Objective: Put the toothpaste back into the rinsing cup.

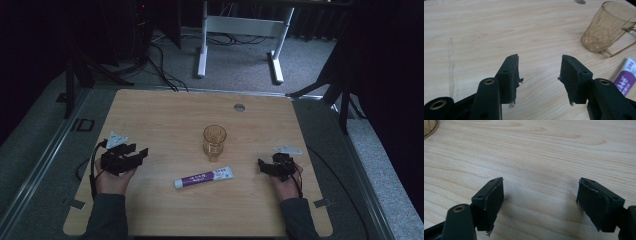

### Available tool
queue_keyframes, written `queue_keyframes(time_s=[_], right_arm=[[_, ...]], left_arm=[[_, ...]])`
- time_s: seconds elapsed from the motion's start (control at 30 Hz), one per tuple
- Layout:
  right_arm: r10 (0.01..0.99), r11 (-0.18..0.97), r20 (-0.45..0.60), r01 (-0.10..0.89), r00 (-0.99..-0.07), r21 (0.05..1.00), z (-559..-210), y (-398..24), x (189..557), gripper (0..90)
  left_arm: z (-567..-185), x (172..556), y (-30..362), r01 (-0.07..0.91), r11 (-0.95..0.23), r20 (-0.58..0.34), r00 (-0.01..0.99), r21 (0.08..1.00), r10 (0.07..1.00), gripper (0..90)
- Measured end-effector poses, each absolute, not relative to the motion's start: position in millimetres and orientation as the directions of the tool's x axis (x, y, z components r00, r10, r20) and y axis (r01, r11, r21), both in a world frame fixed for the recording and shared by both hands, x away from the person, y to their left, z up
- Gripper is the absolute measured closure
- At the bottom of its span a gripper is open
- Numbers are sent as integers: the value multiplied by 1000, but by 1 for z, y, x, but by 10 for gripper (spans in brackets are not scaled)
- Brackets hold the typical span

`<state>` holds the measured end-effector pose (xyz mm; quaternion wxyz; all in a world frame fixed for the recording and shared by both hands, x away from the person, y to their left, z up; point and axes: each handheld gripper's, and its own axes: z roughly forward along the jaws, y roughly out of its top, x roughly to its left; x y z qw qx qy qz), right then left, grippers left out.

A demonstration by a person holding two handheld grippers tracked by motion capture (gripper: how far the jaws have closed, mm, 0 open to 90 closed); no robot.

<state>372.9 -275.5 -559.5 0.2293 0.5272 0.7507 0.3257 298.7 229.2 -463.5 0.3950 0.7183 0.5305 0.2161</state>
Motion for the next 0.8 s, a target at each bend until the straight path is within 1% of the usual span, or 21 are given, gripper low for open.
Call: queue_keyframes(time_s=[0.27, 0.8], right_arm=[[941, 233, -2, 642, -339, 730, -559, -276, 373, 214], [940, 233, -1, 642, -340, 731, -560, -276, 373, 213]], left_arm=[[-450, 306, 216, 560, -200, -71, 424, 804, 903, 492], [-435, 316, 194, 533, -271, -25, 482, 802, 876, 514]])
